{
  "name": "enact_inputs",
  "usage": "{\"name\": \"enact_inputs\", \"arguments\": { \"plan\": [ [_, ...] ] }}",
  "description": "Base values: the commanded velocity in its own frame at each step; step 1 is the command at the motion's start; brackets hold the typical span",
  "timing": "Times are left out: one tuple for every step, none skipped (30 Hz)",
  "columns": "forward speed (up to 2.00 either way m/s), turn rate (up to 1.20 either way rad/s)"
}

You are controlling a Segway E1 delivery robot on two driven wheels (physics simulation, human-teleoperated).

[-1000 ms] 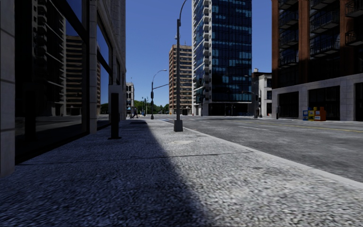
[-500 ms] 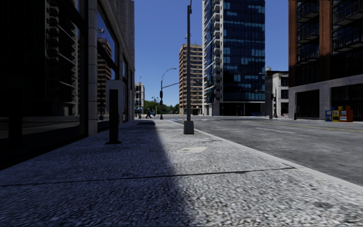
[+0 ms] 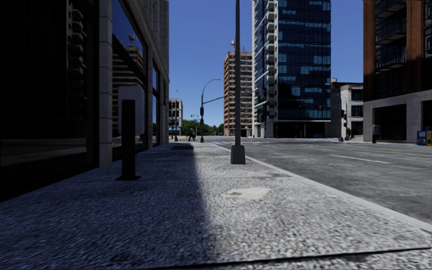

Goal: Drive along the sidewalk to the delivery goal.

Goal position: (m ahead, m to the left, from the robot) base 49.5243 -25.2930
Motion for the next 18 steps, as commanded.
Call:
{"name": "enact_inputs", "arguments": {
  "plan": [
    [2.0, 0.26],
    [2.0, 0.26],
    [2.0, 0.26],
    [2.0, 0.26],
    [2.0, 0.26],
    [2.0, 0.26],
    [2.0, 0.26],
    [2.0, 0.26],
    [2.0, 0.26],
    [2.0, 0.26],
    [2.0, 0.26],
    [2.0, 0.26],
    [2.0, 0.26],
    [2.0, 0.26],
    [2.0, 0.26],
    [2.0, 0.26],
    [2.0, 0.23],
    [2.0, 0.1]
  ]
}}
